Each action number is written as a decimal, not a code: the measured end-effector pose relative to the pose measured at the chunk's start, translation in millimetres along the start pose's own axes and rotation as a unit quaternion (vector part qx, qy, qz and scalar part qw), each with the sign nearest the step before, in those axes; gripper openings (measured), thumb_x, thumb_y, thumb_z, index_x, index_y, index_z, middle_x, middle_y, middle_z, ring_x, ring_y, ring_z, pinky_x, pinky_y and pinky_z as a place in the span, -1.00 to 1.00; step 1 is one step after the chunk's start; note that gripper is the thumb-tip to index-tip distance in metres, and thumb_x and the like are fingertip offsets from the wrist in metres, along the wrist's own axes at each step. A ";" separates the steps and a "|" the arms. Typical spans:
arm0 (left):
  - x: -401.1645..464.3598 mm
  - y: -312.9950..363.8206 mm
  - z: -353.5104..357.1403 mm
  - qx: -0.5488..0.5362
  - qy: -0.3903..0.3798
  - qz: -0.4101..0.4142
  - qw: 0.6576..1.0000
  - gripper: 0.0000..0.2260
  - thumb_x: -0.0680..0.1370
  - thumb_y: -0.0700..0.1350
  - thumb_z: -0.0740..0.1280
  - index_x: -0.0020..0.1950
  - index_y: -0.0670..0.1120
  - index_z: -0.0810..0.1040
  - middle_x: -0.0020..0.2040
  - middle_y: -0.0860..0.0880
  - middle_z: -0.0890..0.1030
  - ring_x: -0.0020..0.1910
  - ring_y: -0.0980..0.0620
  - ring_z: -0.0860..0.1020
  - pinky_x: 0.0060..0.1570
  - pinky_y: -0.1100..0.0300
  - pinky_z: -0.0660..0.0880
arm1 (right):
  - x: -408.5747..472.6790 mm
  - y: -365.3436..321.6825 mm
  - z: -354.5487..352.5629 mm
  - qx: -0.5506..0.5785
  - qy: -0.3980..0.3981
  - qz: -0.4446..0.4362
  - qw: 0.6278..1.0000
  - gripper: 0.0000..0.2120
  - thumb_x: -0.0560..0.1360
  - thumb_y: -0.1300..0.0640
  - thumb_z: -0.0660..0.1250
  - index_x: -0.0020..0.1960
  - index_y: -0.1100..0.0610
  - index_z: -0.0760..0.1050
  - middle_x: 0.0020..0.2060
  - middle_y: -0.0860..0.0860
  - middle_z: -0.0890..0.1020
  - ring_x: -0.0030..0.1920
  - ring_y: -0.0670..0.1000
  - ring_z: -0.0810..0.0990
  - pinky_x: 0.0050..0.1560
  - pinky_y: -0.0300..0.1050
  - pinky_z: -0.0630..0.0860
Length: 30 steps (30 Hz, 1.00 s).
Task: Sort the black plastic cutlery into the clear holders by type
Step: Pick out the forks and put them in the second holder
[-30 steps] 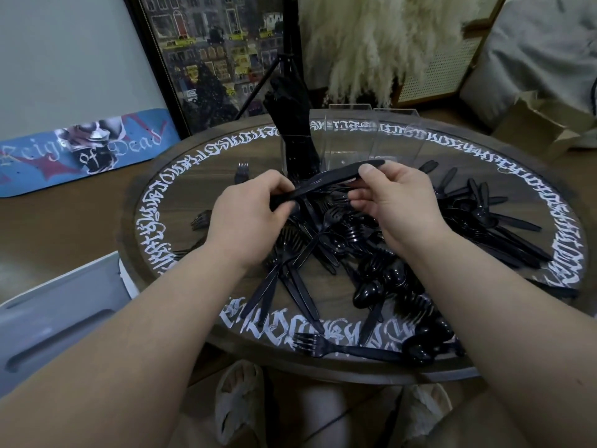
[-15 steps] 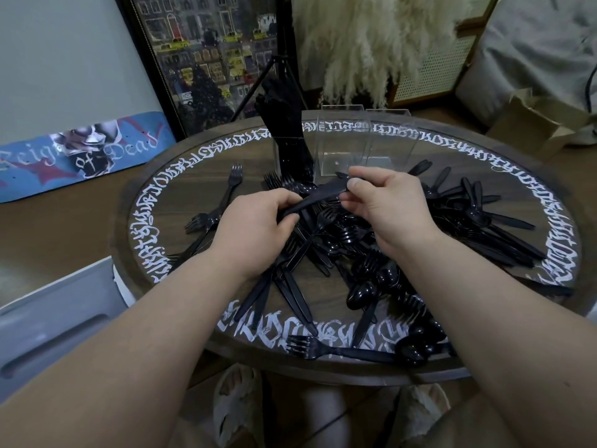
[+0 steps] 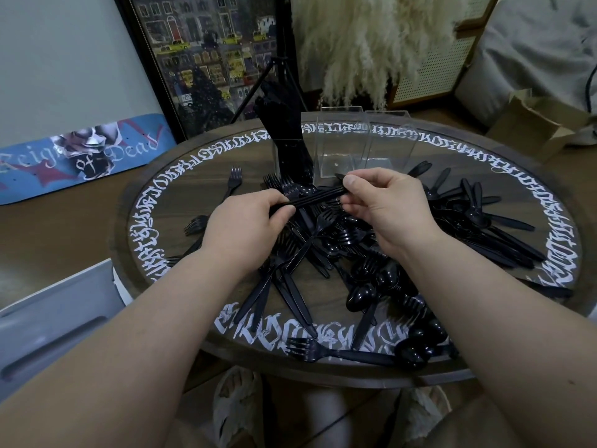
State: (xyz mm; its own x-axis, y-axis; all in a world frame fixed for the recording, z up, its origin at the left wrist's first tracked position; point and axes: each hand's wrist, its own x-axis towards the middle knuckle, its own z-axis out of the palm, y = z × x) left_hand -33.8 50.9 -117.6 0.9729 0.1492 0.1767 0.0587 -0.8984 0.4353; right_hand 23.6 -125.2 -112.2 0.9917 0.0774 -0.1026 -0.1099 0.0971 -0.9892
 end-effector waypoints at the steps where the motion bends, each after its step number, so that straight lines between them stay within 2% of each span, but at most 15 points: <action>1: 0.4 0.4 -1.1 0.000 -0.003 0.001 1.000 -0.78 0.61 0.06 0.21 0.13 0.05 0.58 -0.08 0.05 0.63 -0.03 -0.03 0.55 -0.05 0.07 0.47 | -0.5 -0.1 -0.1 0.005 0.005 0.004 1.000 -0.97 0.48 0.30 0.39 -0.13 0.22 0.58 -0.27 0.07 0.60 -0.33 -0.07 0.61 -0.17 -0.20 0.61; 5: 2.2 1.9 1.1 -0.005 -0.019 0.019 1.000 -0.75 0.64 0.02 0.14 0.20 0.00 0.54 0.03 0.02 0.60 0.04 -0.04 0.52 -0.10 0.16 0.34 | -0.6 -0.3 0.8 0.066 0.006 0.024 0.997 -0.94 0.50 0.28 0.37 -0.15 0.23 0.54 -0.25 0.07 0.60 -0.28 -0.04 0.63 -0.15 -0.20 0.60; 7: 2.4 2.0 1.3 -0.005 -0.020 0.022 1.000 -0.73 0.65 0.01 0.11 0.21 -0.01 0.53 -0.01 0.03 0.58 0.03 -0.05 0.52 -0.12 0.17 0.30 | -0.9 -2.0 1.8 0.114 -0.010 0.036 0.993 -0.97 0.52 0.30 0.34 -0.10 0.24 0.54 -0.23 0.07 0.60 -0.25 -0.05 0.63 -0.16 -0.22 0.60; 10: 2.4 1.0 0.1 -0.015 -0.025 0.023 0.999 -0.72 0.65 0.01 0.08 0.22 -0.02 0.52 -0.09 0.06 0.54 0.01 -0.05 0.52 -0.11 0.15 0.33 | -2.7 -3.4 4.4 0.167 -0.031 0.057 0.984 -0.94 0.54 0.35 0.29 -0.04 0.26 0.53 -0.23 0.08 0.60 -0.27 -0.06 0.62 -0.19 -0.24 0.60; 16: 0.6 3.0 6.0 -0.054 -0.044 0.046 0.997 -0.70 0.65 -0.03 0.10 0.32 0.00 0.50 0.07 -0.01 0.59 0.10 -0.05 0.52 0.04 0.13 0.39 | -6.1 -5.1 7.8 0.151 -0.023 0.064 0.986 -0.87 0.57 0.31 0.24 -0.02 0.16 0.53 -0.12 0.10 0.60 -0.30 -0.07 0.59 -0.28 -0.25 0.58; 18: 0.9 6.2 7.6 -0.041 -0.039 0.050 0.997 -0.67 0.65 -0.03 0.12 0.41 0.02 0.42 0.17 -0.02 0.54 0.20 -0.06 0.45 0.17 0.11 0.35 | -7.1 -7.3 8.7 0.131 -0.011 0.032 0.991 -0.85 0.58 0.31 0.22 -0.02 0.13 0.53 -0.12 0.09 0.59 -0.30 -0.09 0.56 -0.30 -0.25 0.55; 20: 3.9 8.7 4.0 -0.022 0.001 0.044 0.999 -0.63 0.64 -0.04 0.13 0.46 0.02 0.35 0.30 -0.02 0.46 0.29 -0.07 0.35 0.26 0.08 0.29 | -6.9 -12.2 8.7 0.098 0.016 -0.017 0.995 -0.83 0.57 0.32 0.22 -0.04 0.09 0.52 -0.20 0.00 0.58 -0.29 -0.11 0.52 -0.31 -0.26 0.49; 22: 10.2 8.2 -2.2 0.002 0.043 0.038 0.998 -0.61 0.64 -0.09 0.14 0.49 0.00 0.30 0.36 -0.02 0.40 0.34 -0.07 0.28 0.29 0.08 0.25 | -3.1 -20.8 6.7 0.051 0.055 -0.071 0.995 -0.80 0.57 0.31 0.23 -0.08 0.04 0.52 -0.30 -0.12 0.58 -0.30 -0.15 0.50 -0.29 -0.25 0.45; 24: 19.0 4.8 -7.8 0.022 0.058 0.027 0.998 -0.58 0.63 -0.13 0.14 0.50 0.01 0.27 0.40 -0.02 0.35 0.37 -0.08 0.23 0.31 0.05 0.25 | 3.8 -32.5 4.1 -0.008 0.084 -0.130 0.988 -0.78 0.57 0.30 0.24 -0.10 0.00 0.52 -0.31 -0.16 0.57 -0.30 -0.17 0.49 -0.22 -0.20 0.46; 27: 35.8 -2.8 -12.0 0.051 0.030 0.008 0.998 -0.53 0.62 -0.14 0.14 0.53 0.05 0.20 0.45 -0.01 0.27 0.42 -0.10 0.16 0.34 -0.03 0.25 | 17.0 -54.0 5.0 -0.079 0.102 -0.223 0.966 -0.77 0.56 0.28 0.23 -0.07 -0.05 0.50 -0.21 -0.14 0.57 -0.19 -0.18 0.52 -0.06 -0.19 0.49; 30: 53.0 -9.1 -12.0 0.086 -0.013 0.004 0.996 -0.50 0.61 -0.13 0.15 0.54 0.09 0.14 0.50 -0.02 0.19 0.45 -0.12 0.11 0.33 -0.12 0.25 | 38.1 -78.9 11.2 -0.156 0.100 -0.310 0.933 -0.80 0.56 0.29 0.23 -0.02 0.00 0.49 -0.20 -0.18 0.55 -0.15 -0.20 0.51 -0.03 -0.27 0.50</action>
State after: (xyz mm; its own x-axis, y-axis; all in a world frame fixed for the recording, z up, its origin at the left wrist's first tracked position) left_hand 14.6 71.9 -101.6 0.9787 0.1329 0.1565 0.0858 -0.9572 0.2763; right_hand 69.2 -118.9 -36.9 0.8541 -0.0875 0.5127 0.4827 -0.2337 -0.8440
